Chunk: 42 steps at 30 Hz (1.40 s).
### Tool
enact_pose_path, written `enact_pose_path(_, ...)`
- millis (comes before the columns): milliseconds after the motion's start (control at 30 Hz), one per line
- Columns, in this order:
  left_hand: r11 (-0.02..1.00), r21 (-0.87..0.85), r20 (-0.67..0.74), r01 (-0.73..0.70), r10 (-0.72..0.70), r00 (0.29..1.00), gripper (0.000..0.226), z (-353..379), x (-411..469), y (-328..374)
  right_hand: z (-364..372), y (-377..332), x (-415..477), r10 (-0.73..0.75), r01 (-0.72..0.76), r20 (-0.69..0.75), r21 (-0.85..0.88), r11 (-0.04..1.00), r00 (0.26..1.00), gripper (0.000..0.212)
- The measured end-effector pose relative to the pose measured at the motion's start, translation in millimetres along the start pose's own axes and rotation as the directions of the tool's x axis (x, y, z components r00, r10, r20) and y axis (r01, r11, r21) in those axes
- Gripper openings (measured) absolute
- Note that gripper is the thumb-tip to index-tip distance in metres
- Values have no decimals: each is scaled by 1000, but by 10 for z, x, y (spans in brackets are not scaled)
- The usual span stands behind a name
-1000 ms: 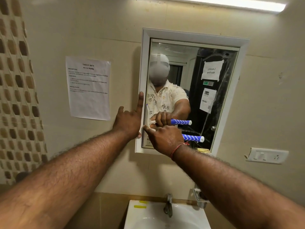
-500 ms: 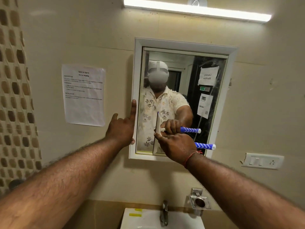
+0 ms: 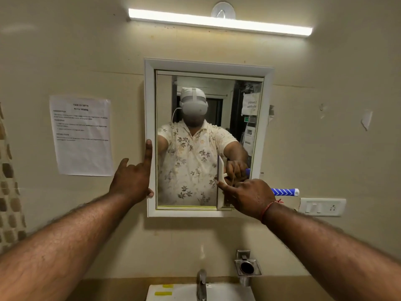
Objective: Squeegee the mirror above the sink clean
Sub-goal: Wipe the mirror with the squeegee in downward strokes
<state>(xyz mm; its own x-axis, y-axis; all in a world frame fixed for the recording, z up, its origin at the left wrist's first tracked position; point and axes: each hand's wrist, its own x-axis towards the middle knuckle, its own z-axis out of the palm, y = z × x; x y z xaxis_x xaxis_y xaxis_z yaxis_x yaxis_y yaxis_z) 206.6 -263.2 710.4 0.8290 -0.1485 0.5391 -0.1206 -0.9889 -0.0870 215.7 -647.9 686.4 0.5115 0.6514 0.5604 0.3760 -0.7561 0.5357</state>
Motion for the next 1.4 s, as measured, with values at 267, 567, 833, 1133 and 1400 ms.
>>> enact_pose_path(267, 1000, 6, 14, 7, -7, 1000, 175, -5, -8, 21, 32, 295, -232, 7, -6, 28, -52, 999, 1000, 63)
enact_pose_path(567, 1000, -9, 27, 15, -15, 1000, 169, -28, -31, 67, 57, 413, -379, 72, -68, 75, -58, 996, 995, 65)
enact_pose_path(833, 995, -100, 33, 20, -17, 999, 164, -27, -47, 61, -89, 360, -423, 257, -253, -50, 73, 965, 965, 51)
enact_pose_path(1133, 999, 30, -166, -38, 43, 985, 179, -229, -49, -117, -614, 396, -255, 712, -585, -40, 537, 608, 702, 37)
enact_pose_path(1400, 975, 191, -256, -117, 165, 953, 191, -1175, 502, -230, -974, 334, 233, 772, -455, 56, 834, 313, 633, 40)
